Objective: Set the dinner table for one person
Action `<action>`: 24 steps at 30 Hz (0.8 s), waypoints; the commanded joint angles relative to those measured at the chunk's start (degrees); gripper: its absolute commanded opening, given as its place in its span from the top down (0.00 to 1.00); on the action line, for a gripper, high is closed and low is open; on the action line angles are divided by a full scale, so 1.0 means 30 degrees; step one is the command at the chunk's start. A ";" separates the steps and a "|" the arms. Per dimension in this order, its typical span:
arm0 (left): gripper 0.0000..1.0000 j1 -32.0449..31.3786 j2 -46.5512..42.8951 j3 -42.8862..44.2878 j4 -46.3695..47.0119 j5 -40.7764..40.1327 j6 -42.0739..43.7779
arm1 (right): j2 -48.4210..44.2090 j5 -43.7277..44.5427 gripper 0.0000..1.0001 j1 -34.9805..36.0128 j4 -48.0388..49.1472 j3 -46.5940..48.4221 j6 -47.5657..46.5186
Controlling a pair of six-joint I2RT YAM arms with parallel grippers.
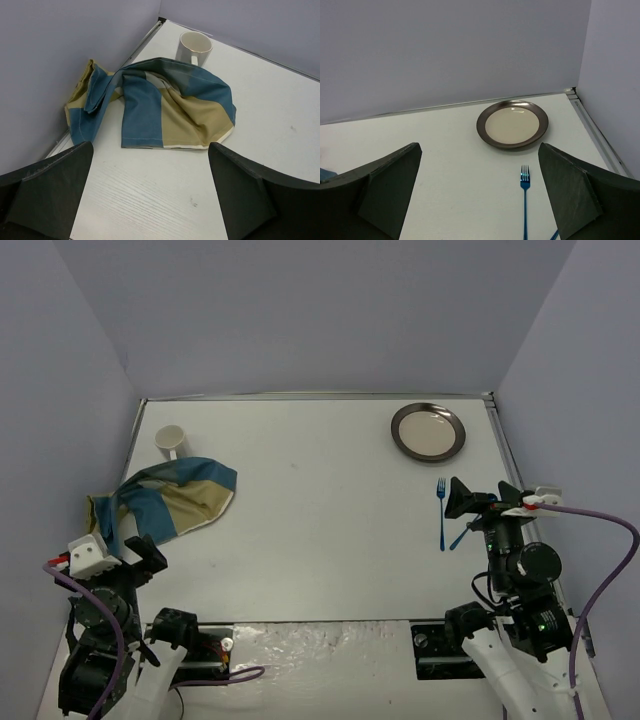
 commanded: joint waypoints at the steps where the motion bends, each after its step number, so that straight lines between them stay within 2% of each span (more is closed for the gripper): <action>1: 0.03 0.0167 0.1132 0.0005 0.1419 0.0234 -0.0222 | 0.1373 -0.0325 0.00 0.0168 0.1351 0.0966 0.0724; 3: 0.03 0.0167 0.1417 -0.0138 0.1477 0.0239 -0.0609 | 0.1845 0.0009 0.00 0.0168 0.1030 0.1220 0.1298; 8: 0.03 0.0167 0.5672 0.0561 0.2072 0.1290 -0.3111 | 0.3796 0.1232 0.00 0.0168 0.0519 0.2290 0.3105; 12: 0.03 0.0167 1.0678 0.1627 0.2842 0.2123 -0.5655 | 0.5311 -0.0142 0.00 0.0168 0.0449 0.2695 0.4633; 15: 0.03 0.0167 1.4039 0.2160 0.4978 0.3151 -0.6601 | 0.7135 -0.1472 0.00 0.0168 0.0243 0.2844 0.5535; 20: 0.03 0.0313 1.9971 0.3366 0.7912 0.1566 -0.7804 | 0.9433 -0.3895 0.00 0.0168 -0.0254 0.2710 0.5960; 24: 0.03 0.0343 2.3938 0.4971 0.9703 0.1260 -0.8536 | 0.9796 -0.4762 0.00 0.0172 -0.0225 0.2331 0.6163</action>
